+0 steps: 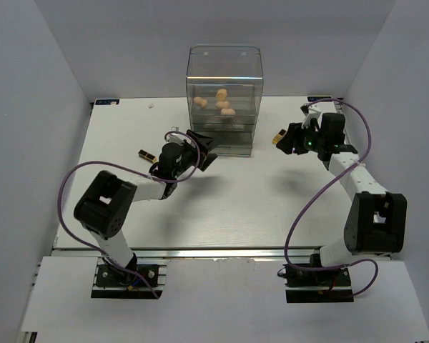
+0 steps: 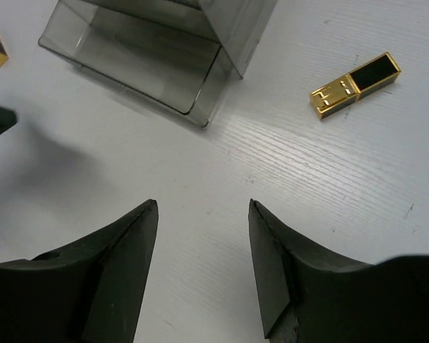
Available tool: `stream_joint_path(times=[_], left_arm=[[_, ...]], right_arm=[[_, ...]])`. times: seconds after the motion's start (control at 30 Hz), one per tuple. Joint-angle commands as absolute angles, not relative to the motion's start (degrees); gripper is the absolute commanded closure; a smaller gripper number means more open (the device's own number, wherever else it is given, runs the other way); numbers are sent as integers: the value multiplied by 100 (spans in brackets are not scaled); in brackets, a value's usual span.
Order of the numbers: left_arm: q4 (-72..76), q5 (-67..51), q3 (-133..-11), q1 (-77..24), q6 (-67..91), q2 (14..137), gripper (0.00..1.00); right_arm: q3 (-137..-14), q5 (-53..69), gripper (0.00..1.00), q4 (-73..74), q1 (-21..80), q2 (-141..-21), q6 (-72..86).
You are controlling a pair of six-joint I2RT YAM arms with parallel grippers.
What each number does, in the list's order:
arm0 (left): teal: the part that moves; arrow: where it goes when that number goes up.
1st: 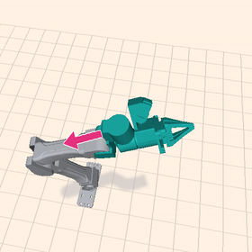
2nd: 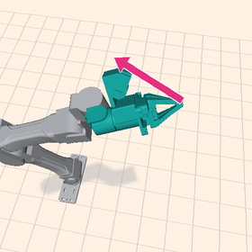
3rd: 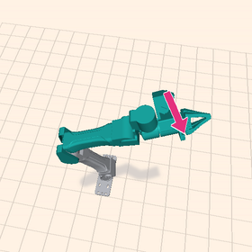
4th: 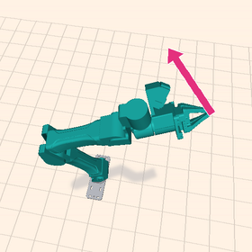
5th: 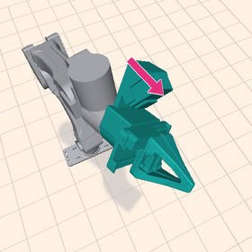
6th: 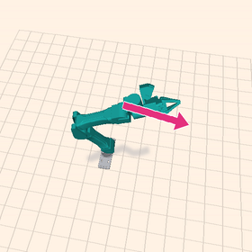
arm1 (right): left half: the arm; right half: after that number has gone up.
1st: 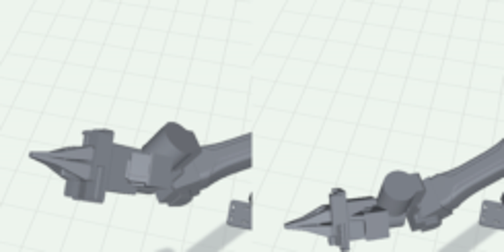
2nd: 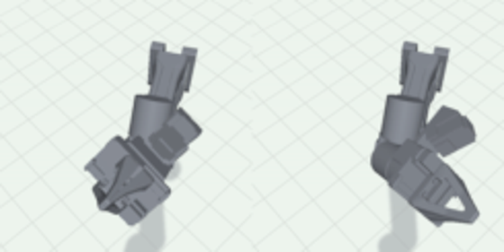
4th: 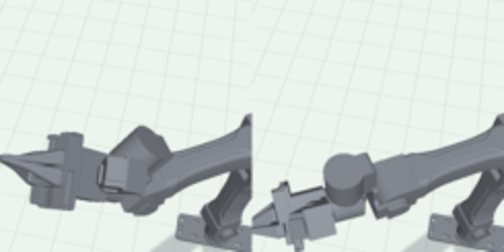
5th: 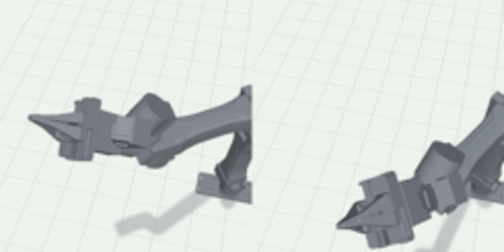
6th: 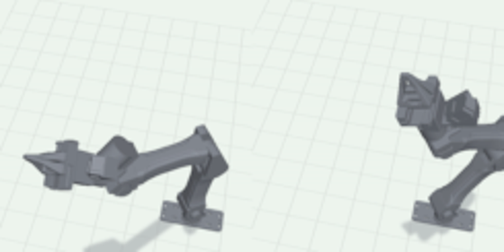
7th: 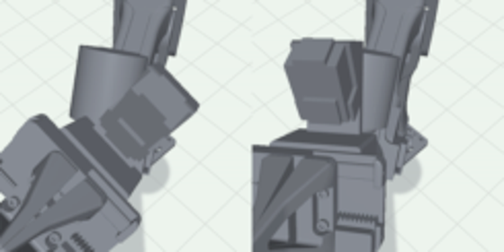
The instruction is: Organize the makeup
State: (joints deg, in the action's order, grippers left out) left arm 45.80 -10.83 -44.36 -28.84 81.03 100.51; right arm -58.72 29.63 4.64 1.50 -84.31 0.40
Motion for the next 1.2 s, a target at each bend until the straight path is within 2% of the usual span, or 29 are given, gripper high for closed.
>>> stream_joint_path(times=[0.0,0.17,0.27,0.37,0.43,0.63,0.83,1.17], left_arm=[[3790,-1485,-4210,-2909,7314,9301,2],[1831,-1196,-4342,-2900,5803,8325,2],[662,-591,-4517,-2883,5055,7639,2],[-279,-80,-4605,-2734,4650,7041,2],[-779,297,-4623,-2515,4562,6673,2],[-1659,553,-4614,-2057,4334,5977,2],[-2249,1002,-4421,-2021,4412,5301,2],[-2865,1546,-4447,-2021,4509,4922,2]], right_arm=[[-6397,2497,41,615,132,-8735,447],[-7407,1320,42,975,220,-9421,1080],[-8092,846,39,1361,299,-9992,1309],[-8288,756,33,1389,404,-10344,1371],[-8376,660,26,1319,500,-10537,1406],[-8745,185,25,1222,641,-11232,1687],[-9149,-667,24,1099,913,-11829,1635],[-9413,-1765,22,756,1274,-12401,1494]])
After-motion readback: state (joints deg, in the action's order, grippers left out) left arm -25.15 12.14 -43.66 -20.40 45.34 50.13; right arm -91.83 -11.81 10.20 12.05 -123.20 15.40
